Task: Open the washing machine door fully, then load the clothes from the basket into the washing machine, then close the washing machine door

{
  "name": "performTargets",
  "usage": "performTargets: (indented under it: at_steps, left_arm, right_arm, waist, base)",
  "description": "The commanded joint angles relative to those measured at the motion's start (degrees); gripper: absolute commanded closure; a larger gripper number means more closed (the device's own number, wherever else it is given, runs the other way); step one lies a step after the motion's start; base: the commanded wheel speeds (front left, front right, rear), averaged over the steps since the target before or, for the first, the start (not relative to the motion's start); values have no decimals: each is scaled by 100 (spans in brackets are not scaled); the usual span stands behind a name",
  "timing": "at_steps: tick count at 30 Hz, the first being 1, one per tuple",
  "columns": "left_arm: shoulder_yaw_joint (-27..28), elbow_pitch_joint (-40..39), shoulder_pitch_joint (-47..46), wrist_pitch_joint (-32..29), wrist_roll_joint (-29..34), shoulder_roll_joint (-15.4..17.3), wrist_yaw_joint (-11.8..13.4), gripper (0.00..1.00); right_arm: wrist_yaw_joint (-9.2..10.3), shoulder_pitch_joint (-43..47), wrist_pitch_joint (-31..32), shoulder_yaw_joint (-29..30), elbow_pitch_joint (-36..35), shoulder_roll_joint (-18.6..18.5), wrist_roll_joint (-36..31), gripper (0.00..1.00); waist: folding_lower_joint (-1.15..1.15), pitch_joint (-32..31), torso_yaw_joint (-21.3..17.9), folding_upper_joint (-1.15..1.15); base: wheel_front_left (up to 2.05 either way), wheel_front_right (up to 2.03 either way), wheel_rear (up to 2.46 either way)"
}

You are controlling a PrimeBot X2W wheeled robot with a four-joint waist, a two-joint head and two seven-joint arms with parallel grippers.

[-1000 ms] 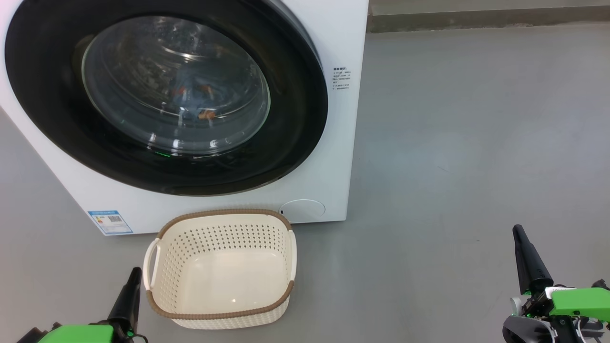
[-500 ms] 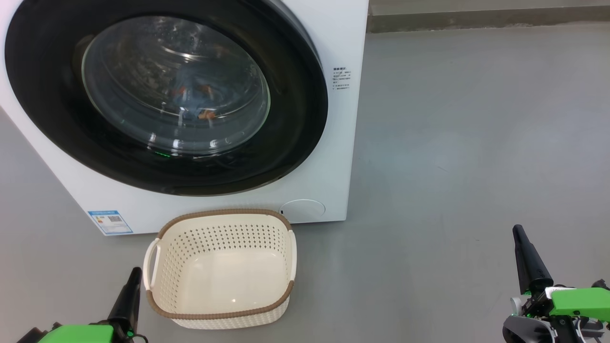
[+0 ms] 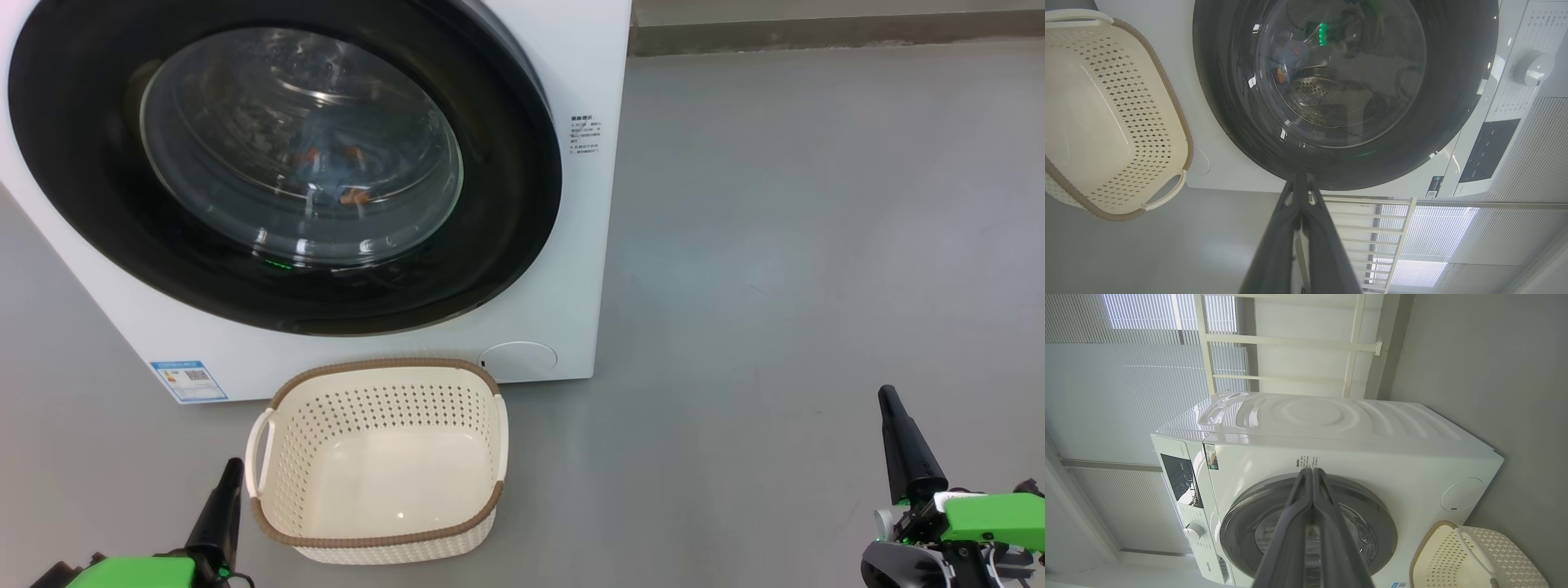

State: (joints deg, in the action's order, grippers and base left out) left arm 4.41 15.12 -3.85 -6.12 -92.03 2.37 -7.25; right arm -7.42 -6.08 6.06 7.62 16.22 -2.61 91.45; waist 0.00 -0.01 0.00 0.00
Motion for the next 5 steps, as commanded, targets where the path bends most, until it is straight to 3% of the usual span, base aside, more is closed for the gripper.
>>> performTargets:
  at_steps: [1,5]
  left_arm:
    - [201,-99,-275,-25,-23,66,0,100]
    - [201,-99,-275,-26,-22,66,0,100]
  right_arm:
    - [-7,-63,50,-98,-177,-27,62,100]
    - [-7,-63,50,-98,-177,-27,62,100]
  waist:
    - [0,0,0,0]
    - [0,0,0,0]
  base:
    - [0,0,0]
    - [0,0,0]
